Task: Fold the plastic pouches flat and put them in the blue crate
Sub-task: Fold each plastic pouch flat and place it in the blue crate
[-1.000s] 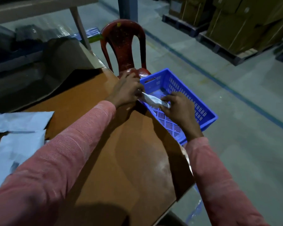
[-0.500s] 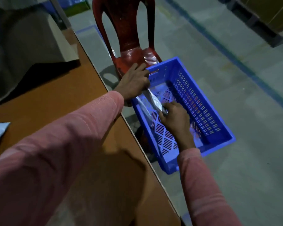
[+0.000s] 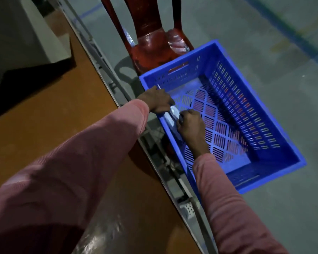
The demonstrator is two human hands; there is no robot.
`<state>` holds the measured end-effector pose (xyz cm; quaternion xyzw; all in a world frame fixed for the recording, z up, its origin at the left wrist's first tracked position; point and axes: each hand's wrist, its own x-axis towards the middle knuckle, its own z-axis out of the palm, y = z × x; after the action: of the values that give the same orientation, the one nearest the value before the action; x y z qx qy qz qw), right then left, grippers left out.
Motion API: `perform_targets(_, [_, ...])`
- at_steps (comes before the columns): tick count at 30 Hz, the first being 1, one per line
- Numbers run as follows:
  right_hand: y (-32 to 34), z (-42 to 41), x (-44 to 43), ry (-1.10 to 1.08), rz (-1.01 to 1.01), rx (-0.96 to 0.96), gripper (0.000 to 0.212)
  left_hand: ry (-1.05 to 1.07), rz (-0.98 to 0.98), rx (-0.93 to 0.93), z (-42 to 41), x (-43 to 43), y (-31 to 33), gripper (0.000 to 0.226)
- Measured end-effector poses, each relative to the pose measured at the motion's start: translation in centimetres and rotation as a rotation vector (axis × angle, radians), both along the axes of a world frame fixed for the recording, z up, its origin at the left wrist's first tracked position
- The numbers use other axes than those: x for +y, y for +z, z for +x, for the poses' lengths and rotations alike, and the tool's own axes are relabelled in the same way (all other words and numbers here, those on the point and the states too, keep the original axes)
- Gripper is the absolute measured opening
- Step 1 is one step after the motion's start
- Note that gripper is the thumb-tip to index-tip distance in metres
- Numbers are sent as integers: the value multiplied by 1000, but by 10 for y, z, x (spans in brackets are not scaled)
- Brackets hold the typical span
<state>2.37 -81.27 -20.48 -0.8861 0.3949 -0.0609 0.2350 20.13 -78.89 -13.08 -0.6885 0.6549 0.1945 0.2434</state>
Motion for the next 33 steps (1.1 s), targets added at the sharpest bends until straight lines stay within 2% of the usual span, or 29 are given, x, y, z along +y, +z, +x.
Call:
perform_targets(4, [-10, 1, 0, 0, 30, 12, 22, 71, 135, -3, 1, -2, -8, 51])
perform_targets(11, [-20, -1, -2, -29, 18, 23, 27, 19, 225, -98, -7, -5, -6, 55])
perform_targets(13, [-22, -2, -3, -17, 4, 32, 31, 21, 232, -117, -9, -5, -9, 57])
perform_targets(16, [-24, -4, -1, -65, 94, 19, 42, -3, 221, -137, -10, -4, -9, 56])
perform_targets(20, [-27, -13, 8, -164, 191, -67, 46, -3, 208, -129, -15, -5, -5, 55])
perform_targets(25, [-31, -21, 13, -174, 243, -178, 44, 28, 201, -88, -19, -5, -1, 56])
perform_targets(33, [-30, -6, 18, -139, 279, -182, 44, 0, 201, -176, -13, -6, -15, 51])
